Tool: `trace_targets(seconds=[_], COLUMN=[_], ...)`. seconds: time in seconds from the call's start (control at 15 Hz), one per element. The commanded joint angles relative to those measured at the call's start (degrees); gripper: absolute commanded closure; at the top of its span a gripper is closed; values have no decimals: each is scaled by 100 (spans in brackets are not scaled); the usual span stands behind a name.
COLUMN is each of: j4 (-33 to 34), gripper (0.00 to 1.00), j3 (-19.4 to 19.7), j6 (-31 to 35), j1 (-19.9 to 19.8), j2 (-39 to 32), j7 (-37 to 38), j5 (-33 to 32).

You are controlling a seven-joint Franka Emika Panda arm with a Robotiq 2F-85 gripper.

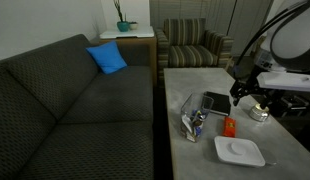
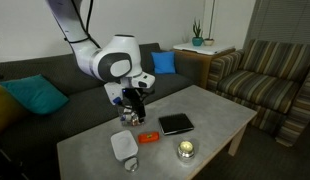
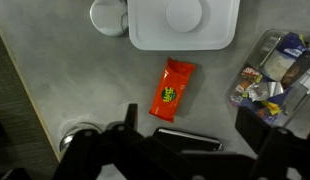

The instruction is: Put the orange sachet in the clear storage container

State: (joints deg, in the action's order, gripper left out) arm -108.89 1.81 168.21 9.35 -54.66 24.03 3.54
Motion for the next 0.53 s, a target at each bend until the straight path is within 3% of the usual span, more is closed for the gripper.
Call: trace_targets(seconds=[0.0, 0.27, 0.47], j4=[32, 72, 293], gripper=[0, 0, 0], j3=[56, 127, 415], j6=[-16, 58, 280], j1=[79, 162, 405], j2=[-14, -50, -277], j7=[-166, -198, -95], j5=[220, 173, 118])
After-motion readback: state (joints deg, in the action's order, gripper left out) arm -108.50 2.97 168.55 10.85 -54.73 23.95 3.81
